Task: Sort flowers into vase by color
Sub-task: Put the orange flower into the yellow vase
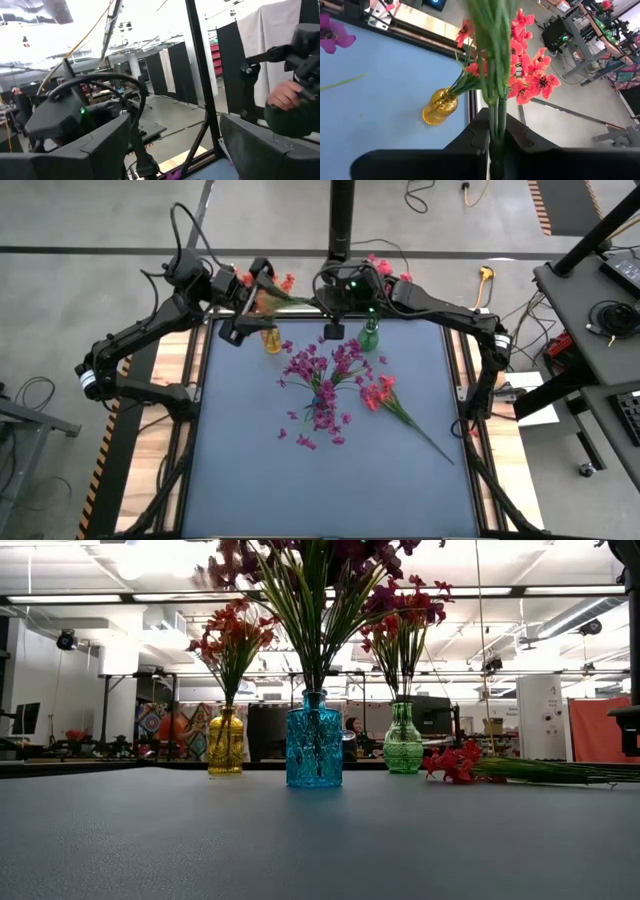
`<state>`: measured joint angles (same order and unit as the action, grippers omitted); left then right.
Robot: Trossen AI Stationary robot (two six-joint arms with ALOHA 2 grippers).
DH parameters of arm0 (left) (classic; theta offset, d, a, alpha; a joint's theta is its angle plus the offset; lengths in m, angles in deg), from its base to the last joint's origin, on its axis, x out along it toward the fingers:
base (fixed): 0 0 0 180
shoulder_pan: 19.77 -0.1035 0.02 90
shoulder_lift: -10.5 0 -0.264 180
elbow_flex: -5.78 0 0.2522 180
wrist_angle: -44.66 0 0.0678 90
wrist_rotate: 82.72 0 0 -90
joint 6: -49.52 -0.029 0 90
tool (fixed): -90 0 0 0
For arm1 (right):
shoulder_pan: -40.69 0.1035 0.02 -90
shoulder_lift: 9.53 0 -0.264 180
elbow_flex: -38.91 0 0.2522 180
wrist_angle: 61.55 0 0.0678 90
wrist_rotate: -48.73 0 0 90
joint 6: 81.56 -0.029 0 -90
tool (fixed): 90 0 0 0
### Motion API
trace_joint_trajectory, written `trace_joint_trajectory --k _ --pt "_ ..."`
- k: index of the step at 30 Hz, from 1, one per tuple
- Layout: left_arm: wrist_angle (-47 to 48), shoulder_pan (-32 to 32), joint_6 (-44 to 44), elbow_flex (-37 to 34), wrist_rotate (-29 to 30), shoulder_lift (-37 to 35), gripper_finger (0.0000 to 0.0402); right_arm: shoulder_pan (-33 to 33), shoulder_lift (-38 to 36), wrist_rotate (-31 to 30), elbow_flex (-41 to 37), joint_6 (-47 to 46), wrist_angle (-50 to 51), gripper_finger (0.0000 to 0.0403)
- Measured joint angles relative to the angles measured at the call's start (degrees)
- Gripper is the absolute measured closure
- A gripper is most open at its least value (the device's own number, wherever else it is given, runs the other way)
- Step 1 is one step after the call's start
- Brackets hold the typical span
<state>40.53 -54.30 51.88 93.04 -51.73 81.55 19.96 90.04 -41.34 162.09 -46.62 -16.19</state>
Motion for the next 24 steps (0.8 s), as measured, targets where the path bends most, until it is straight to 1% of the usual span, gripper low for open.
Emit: trace_joint_trajectory --k 2,8,10,13,15,19,22,24 --pt "0.08 -0.02 0.53 0.00 -0.52 -0.03 0.0108 0.00 0.00 -0.01 0.00 -0.25 0.64 0.0390" --pt "0.60 -0.16 0.31 0.00 -8.40 -1.42 0.0083 -0.04 -0.66 -2.57 0.00 -0.90 3.58 0.0394" --pt "1.73 -0.53 -1.42 0.00 -13.79 -1.46 0.0075 -0.04 -0.98 -2.98 0.00 -1.01 4.14 0.0394" --pt "6.20 -1.61 -6.24 -0.01 -25.34 -1.42 0.0071 -0.04 -1.29 -2.98 0.00 -1.98 4.37 0.0394" --pt "9.32 -2.80 -7.88 -0.02 -30.34 -1.42 0.0071 0.00 -1.70 -2.98 0.00 -2.05 4.71 0.0394" --pt "11.62 -4.62 -8.30 -0.45 -30.97 -1.30 0.0075 0.05 -2.78 -3.21 -0.02 -2.32 4.72 0.0394" --pt "11.66 -4.58 -8.29 -0.98 -30.98 -1.01 0.0077 0.07 -3.08 -3.17 -0.02 -2.39 4.54 0.0394" --pt "11.64 -4.55 -9.88 -1.69 -31.01 -1.03 0.0078 0.09 -3.08 -3.07 -0.02 -2.76 4.54 0.0394"
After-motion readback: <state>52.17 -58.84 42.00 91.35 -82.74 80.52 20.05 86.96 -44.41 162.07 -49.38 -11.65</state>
